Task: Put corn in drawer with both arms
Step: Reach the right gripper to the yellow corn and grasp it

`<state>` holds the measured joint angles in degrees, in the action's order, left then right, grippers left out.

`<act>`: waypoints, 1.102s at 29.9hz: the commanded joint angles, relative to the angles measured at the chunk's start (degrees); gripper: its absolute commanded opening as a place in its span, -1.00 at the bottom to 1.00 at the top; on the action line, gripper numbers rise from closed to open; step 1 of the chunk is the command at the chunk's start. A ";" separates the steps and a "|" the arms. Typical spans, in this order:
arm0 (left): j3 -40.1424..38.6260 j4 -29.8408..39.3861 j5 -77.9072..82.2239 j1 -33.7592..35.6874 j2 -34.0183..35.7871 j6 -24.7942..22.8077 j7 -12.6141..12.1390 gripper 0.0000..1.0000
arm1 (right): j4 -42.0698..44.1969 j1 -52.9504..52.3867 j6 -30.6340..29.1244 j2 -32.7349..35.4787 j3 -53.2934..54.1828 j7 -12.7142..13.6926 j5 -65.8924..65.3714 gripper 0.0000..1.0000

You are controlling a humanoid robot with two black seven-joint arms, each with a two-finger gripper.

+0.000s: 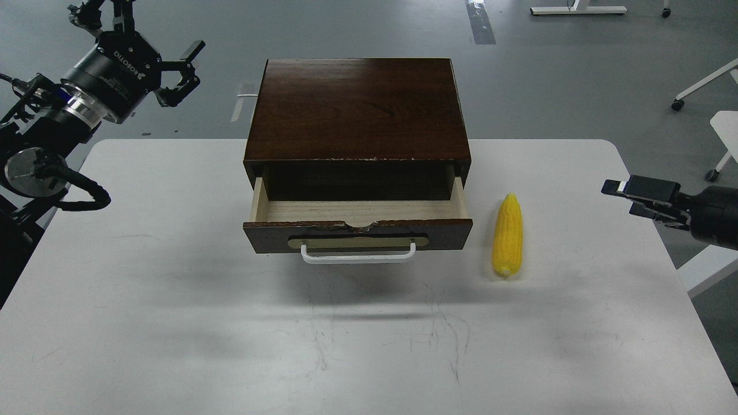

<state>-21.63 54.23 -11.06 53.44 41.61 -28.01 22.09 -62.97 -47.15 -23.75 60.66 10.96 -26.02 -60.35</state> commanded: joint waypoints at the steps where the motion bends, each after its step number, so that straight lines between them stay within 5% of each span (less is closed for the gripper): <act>1: 0.01 0.00 0.08 0.00 -0.04 0.01 0.05 0.97 | 0.57 -0.05 0.37 -0.81 -2.25 0.79 -1.78 1.00; 19: -0.08 0.00 0.43 0.08 -1.09 0.01 -0.03 0.97 | 15.50 -9.98 0.46 -24.35 -15.70 3.26 -1.87 1.00; 33: 0.01 0.00 0.43 0.08 -0.83 0.01 0.05 0.97 | 21.57 -9.72 0.20 -32.45 -19.48 3.35 -1.08 0.96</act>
<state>-21.71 54.23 -10.63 53.53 40.84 -28.00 22.06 -42.03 -57.05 -23.45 28.80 -8.39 -22.64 -61.66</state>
